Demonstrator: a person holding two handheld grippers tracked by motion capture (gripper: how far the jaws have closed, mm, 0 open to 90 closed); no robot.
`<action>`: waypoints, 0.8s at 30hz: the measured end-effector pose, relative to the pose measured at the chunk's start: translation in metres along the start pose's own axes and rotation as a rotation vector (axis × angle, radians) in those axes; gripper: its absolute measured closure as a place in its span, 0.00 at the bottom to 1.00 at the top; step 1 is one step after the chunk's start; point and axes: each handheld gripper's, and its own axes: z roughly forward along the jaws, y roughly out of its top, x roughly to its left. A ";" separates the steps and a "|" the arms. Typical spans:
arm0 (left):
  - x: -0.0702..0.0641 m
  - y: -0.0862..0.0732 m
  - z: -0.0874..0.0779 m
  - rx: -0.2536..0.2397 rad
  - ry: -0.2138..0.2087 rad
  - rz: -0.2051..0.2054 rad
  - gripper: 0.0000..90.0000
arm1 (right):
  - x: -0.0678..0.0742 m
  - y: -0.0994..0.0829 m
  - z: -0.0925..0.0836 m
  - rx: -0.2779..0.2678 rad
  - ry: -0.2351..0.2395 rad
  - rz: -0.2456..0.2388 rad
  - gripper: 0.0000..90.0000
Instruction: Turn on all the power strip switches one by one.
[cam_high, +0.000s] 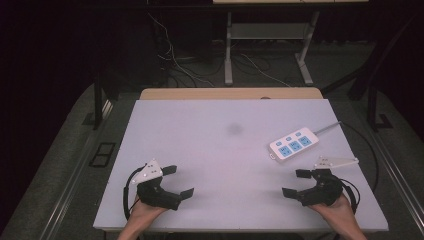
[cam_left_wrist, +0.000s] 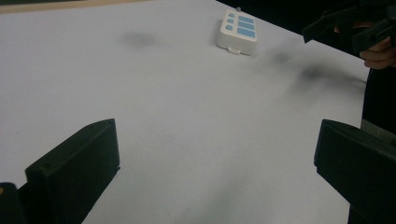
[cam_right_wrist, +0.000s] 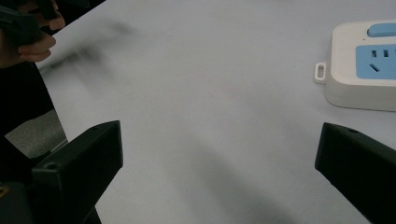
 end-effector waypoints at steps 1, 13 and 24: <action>0.000 0.000 0.000 0.000 0.001 0.000 0.00 | 0.000 0.000 0.000 0.000 0.000 0.000 0.01; 0.000 -0.001 -0.001 0.000 0.005 -0.004 0.00 | -0.002 0.014 0.002 0.028 0.009 -0.015 0.01; 0.000 -0.001 -0.001 0.001 0.004 -0.003 0.00 | -0.005 0.031 0.000 0.033 0.003 -0.031 0.01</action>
